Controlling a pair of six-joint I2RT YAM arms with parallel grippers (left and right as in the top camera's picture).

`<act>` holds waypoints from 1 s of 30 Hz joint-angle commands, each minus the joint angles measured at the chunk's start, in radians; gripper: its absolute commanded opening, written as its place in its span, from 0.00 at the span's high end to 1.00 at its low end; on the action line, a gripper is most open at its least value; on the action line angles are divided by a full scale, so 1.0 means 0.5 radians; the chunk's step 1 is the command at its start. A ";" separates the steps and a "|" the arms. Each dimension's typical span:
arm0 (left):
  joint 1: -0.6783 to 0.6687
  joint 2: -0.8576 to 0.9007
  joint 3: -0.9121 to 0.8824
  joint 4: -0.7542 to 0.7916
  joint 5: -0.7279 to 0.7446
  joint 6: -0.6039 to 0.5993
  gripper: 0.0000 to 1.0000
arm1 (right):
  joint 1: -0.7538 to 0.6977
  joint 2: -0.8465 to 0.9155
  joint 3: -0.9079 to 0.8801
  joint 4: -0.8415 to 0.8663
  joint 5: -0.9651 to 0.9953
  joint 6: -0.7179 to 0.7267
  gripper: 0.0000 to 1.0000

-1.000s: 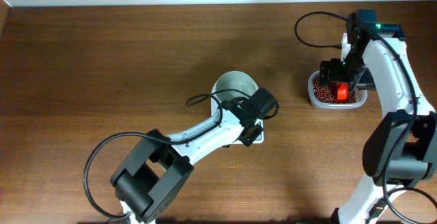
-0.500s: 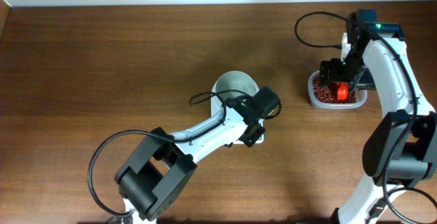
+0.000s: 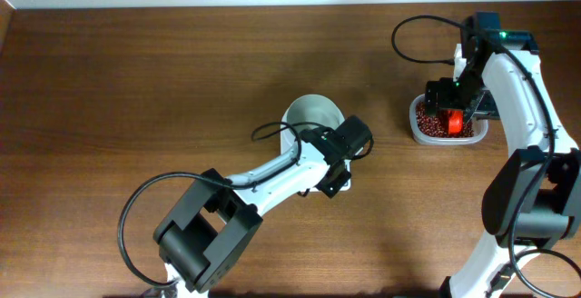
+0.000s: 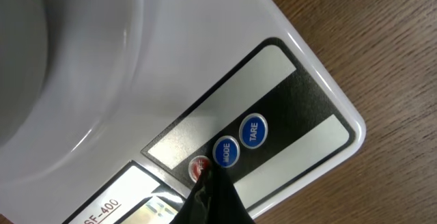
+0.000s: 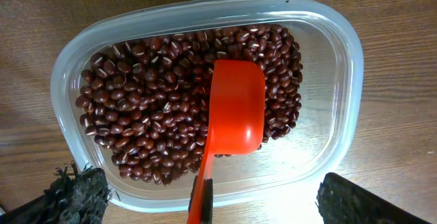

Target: Scoop item into bowl and weigh 50g on scale

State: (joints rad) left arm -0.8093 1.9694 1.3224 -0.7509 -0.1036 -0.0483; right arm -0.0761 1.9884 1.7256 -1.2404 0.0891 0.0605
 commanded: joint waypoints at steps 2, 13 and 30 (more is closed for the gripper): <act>0.037 0.128 -0.010 0.050 -0.049 -0.030 1.00 | -0.008 -0.011 0.024 -0.001 0.003 0.006 0.01; 0.053 0.146 -0.010 0.056 -0.183 -0.146 1.00 | -0.007 -0.011 0.024 0.000 0.004 0.006 0.01; 0.196 -0.756 0.346 -0.377 0.179 -0.127 1.00 | -0.007 -0.011 0.024 0.000 0.004 0.007 0.01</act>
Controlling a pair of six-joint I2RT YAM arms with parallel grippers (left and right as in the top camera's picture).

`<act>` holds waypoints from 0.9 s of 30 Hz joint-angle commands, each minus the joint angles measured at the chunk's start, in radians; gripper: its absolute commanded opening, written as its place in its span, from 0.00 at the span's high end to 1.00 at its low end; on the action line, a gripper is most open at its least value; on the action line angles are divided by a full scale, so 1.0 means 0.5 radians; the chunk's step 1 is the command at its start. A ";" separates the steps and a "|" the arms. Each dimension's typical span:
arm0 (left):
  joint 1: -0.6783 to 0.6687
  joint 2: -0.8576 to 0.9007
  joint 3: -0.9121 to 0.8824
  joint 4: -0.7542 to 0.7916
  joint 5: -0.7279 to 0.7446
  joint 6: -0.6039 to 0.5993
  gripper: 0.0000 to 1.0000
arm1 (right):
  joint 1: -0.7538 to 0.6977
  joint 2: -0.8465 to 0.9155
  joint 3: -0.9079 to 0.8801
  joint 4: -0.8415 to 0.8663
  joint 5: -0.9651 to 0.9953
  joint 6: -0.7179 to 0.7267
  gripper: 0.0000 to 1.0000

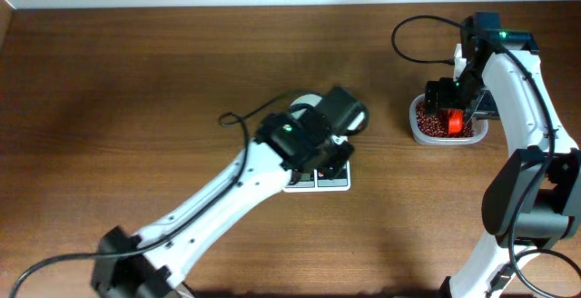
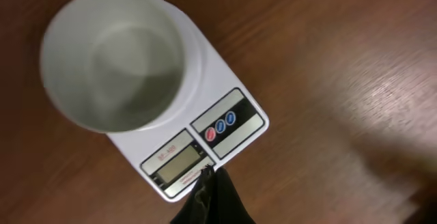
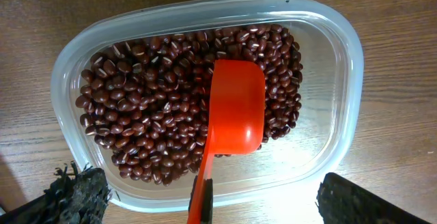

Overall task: Scoop item into bowl and weigh 50g on scale
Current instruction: 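Pull the left gripper back from the scale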

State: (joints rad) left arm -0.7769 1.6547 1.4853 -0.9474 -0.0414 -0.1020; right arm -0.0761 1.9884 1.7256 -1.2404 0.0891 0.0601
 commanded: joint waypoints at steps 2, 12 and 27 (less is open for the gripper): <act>0.370 -0.235 0.020 0.168 0.054 -0.021 1.00 | -0.007 -0.011 0.024 0.000 0.003 0.007 0.01; 1.608 0.106 0.016 0.751 0.056 -0.320 1.00 | -0.007 -0.011 0.024 0.000 0.003 0.007 0.01; 0.849 -0.053 0.044 0.043 0.224 0.040 1.00 | -0.008 -0.011 0.024 0.000 0.003 0.008 0.01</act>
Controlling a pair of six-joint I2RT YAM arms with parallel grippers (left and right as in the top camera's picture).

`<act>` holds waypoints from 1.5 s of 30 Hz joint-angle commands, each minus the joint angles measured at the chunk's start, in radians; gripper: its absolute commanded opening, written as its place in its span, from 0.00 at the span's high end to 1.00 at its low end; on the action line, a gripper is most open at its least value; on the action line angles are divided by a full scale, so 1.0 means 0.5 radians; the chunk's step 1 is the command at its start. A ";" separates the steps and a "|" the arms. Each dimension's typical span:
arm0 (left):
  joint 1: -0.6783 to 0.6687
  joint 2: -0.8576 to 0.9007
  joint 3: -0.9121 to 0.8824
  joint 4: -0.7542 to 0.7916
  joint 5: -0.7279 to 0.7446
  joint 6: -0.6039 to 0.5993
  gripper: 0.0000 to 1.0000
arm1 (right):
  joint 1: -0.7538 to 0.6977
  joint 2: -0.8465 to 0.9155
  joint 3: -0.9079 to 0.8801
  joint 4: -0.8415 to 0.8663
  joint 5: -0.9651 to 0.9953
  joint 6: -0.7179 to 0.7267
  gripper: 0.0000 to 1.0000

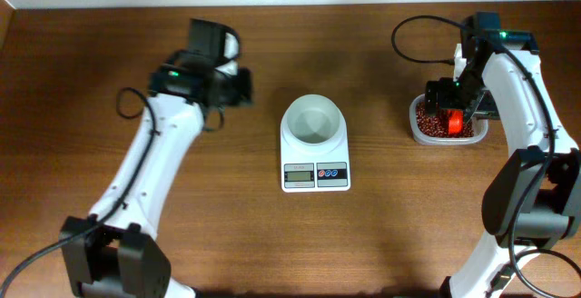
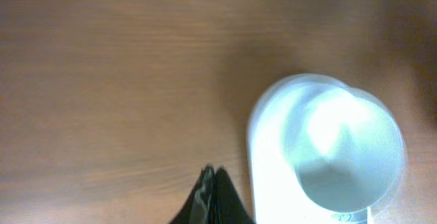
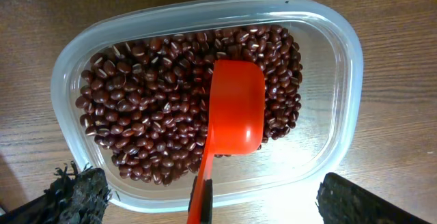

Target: Scoop item into bowl and weigh 50g on scale

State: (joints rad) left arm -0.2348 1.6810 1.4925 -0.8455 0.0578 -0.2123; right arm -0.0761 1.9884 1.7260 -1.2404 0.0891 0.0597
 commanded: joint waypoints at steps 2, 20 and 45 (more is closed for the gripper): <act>-0.437 -0.104 0.027 -0.385 -0.063 0.308 1.00 | -0.007 -0.011 0.023 0.000 0.003 0.008 0.01; -1.152 0.587 -0.336 0.369 -0.494 0.481 1.00 | -0.007 -0.011 0.023 0.000 0.003 0.008 0.01; -1.184 0.607 -0.355 0.204 -0.399 0.480 1.00 | -0.007 -0.011 0.023 -0.001 0.003 0.008 0.01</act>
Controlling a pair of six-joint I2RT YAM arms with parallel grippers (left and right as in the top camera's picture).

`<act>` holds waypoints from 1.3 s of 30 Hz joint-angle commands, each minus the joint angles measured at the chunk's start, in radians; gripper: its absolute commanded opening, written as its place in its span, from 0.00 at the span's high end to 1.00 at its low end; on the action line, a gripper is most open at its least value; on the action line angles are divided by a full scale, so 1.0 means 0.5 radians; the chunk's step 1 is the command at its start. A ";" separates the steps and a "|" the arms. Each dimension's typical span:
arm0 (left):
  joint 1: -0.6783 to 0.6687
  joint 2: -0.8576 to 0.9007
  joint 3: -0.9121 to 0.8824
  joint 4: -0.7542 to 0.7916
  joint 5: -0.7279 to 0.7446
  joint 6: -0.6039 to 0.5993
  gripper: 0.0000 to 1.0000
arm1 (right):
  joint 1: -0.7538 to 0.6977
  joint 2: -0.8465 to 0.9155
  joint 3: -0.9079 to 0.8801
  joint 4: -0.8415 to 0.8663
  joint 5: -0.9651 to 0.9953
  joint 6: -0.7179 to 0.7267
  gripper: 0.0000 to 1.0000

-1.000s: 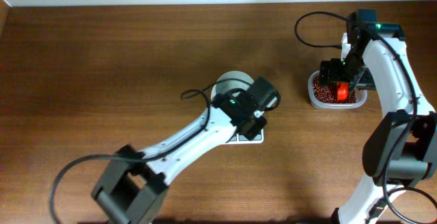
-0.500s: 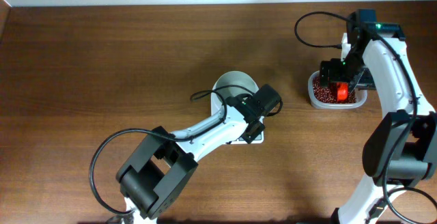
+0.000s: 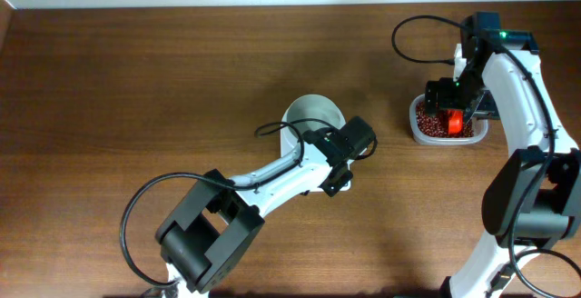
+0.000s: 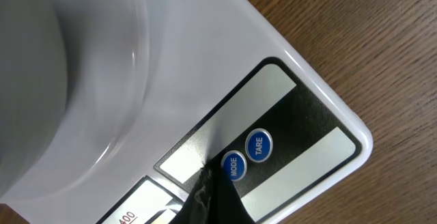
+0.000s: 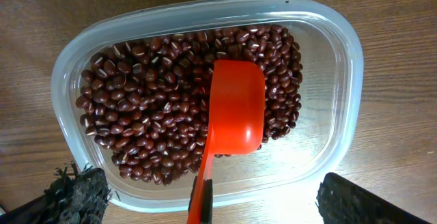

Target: Scoop item into bowl and weigh 50g on scale

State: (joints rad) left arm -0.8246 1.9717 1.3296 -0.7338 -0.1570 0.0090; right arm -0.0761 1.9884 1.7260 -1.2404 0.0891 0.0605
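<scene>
The white scale (image 4: 205, 67) carries an empty white bowl (image 3: 310, 114). My left gripper (image 4: 208, 177) is shut, and its tip rests on the scale's button panel just left of the blue MODE button (image 4: 233, 166), with TARE (image 4: 258, 144) beside it. The tip hides whatever lies under it. A clear tub (image 5: 345, 80) holds red beans (image 5: 143, 115), and a red scoop (image 5: 239, 108) lies bowl-down on them. My right gripper (image 5: 222, 195) hangs open over the tub's near edge. The scoop handle (image 5: 202, 197) runs between its fingers, untouched.
Brown wooden table (image 3: 109, 80) all around. In the overhead view my left arm (image 3: 272, 171) lies across the scale's front and covers its display. The tub of beans (image 3: 447, 125) sits at the right, under my right arm (image 3: 517, 71).
My left arm was out over the back left of the table, away from the scale. Now its shut tip is down on the button panel beside MODE. The right gripper has not moved.
My left gripper's shut tip first sat on the red button beside MODE. Then it was raised above the scale, then off at the back left, and now it is on the panel again. The right gripper stayed open over the scoop and beans throughout.
</scene>
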 commanded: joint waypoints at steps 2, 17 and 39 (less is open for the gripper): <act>0.010 0.067 -0.029 -0.022 0.061 0.037 1.00 | -0.007 -0.011 0.023 0.000 0.003 0.006 0.01; 0.032 -0.100 0.113 -0.116 0.043 0.037 1.00 | -0.007 -0.011 0.023 0.000 0.003 0.007 0.01; 1.116 -0.888 0.275 0.198 0.073 -0.452 1.00 | -0.007 -0.011 0.023 0.000 0.003 0.006 0.01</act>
State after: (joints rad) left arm -0.4072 1.4891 1.4643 -0.6891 -0.1204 -0.1555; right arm -0.0761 1.9884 1.7260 -1.2396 0.0891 0.0601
